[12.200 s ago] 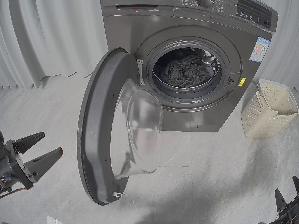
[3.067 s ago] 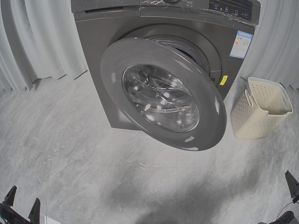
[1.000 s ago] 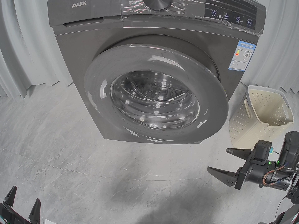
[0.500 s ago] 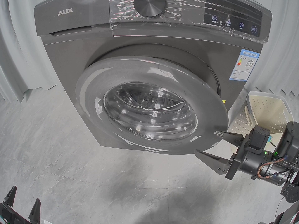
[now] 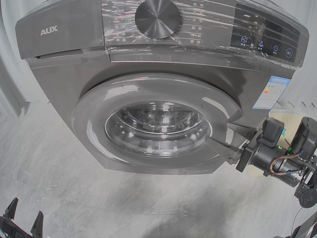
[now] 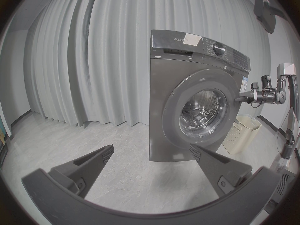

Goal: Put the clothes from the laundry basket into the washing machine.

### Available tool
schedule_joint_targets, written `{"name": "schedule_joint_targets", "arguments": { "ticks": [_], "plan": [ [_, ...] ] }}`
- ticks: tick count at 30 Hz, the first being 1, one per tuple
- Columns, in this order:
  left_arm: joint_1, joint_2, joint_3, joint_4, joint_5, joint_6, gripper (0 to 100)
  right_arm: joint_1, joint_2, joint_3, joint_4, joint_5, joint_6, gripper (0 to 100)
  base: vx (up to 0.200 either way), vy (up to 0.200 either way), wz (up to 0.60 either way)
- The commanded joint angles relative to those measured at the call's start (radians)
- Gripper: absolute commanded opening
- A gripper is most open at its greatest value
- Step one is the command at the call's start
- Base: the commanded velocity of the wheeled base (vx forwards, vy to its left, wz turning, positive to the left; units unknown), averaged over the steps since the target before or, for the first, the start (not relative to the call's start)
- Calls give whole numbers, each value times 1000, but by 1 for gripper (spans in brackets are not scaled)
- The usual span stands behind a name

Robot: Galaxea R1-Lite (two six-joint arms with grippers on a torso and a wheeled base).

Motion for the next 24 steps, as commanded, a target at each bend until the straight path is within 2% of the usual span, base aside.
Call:
{"name": "schedule_joint_targets", "arguments": {
  "ticks": [1,9,10,11,15,20,24],
  "plan": [
    [2,-10,18,0,-1,-1,100,-17,-10,-8,-30,-20,-4,100,0,0,0],
    [2,-10,18,0,0,-1,100,-14,-18,21,-44,-49,-5,100,0,0,0],
    [1,-10,18,0,0,-1,100,-2,-47,64,-38,-48,-5,100,0,0,0],
    [1,-10,18,0,0,-1,100,-2,-47,64,-38,-48,-5,100,0,0,0],
    [1,-10,18,0,0,-4,100,66,-123,209,-42,-29,-10,100,0,0,0],
    [1,-10,18,0,0,-4,100,116,-311,374,-24,6,-14,100,0,0,0],
    [1,-10,18,0,-1,-4,100,95,-465,390,47,3,-10,100,0,0,0]
  ]
}}
